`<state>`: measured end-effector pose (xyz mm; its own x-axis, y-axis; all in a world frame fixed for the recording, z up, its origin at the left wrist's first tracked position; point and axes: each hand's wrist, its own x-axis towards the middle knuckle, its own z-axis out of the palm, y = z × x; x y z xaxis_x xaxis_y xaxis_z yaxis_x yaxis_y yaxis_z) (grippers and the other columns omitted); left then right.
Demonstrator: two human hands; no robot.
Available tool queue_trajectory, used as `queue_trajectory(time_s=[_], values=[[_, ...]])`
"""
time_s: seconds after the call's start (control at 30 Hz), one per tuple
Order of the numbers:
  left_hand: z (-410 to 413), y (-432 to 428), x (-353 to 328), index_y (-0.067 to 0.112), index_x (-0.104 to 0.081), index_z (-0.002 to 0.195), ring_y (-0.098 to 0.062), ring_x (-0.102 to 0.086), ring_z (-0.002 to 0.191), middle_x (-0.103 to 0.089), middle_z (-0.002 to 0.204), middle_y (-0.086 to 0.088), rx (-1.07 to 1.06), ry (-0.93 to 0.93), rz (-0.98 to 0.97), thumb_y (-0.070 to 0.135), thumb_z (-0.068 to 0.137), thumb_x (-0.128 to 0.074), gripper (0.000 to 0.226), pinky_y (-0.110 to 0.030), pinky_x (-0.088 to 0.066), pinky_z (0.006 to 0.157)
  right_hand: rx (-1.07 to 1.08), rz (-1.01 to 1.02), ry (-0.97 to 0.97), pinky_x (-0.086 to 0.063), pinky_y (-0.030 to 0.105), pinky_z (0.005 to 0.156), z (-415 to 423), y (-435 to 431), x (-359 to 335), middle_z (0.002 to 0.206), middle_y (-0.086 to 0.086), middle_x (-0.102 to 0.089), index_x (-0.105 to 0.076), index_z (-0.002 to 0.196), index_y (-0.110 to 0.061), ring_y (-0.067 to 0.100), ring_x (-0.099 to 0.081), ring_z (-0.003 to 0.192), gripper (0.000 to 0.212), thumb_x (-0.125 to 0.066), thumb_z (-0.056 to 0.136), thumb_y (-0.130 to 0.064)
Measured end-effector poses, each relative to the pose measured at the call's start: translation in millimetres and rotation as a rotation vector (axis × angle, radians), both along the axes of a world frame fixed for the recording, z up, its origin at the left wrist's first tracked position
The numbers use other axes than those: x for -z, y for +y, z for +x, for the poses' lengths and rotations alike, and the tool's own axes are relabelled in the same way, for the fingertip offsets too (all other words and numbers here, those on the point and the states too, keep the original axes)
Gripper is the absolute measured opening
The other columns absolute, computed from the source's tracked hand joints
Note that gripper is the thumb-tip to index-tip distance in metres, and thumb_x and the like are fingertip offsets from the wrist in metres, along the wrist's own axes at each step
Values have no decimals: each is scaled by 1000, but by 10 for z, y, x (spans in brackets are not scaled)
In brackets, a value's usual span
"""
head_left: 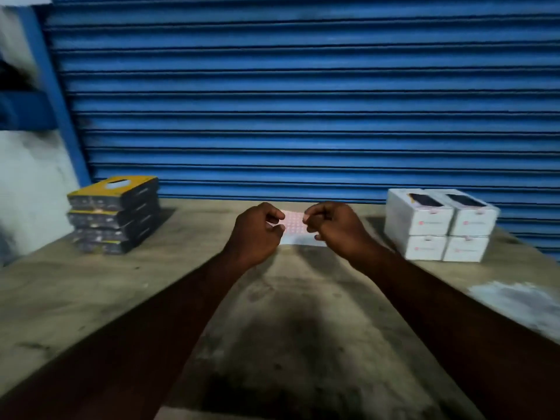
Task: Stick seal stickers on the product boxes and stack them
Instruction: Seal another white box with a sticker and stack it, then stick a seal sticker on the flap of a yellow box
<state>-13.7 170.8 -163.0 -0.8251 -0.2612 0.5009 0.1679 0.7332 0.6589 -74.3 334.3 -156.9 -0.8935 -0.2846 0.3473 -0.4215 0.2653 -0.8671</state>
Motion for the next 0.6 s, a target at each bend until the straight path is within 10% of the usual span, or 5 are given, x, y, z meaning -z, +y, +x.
queue_trajectory(time_s=[0.3,0.47,0.6], values=[[501,-1283,48,11,-66,103,3,-57,76,-65,96,2,-182,259,-17,15,93,-65,10,-6,-41,68,-116,-6,-33,-54,39,84,253,-1658,36,89,-2,-68,-62,90,-28,22,-68,90,11,-70,85,-23],[662,-2136,20,13,-64,101,-22,-63,91,-65,100,-7,-387,453,2,19,90,-58,14,-38,-52,83,-168,23,52,-44,16,73,365,-2482,1,94,-5,-64,-65,110,-13,10,-61,86,25,-71,86,-19],[753,-2691,-22,14,-65,104,-33,-58,101,-63,105,-12,-599,449,-20,13,85,-60,20,-40,-42,90,-230,39,78,-51,34,88,442,-3021,-69,104,0,-64,-60,115,-13,20,-63,97,35,-74,85,-24]])
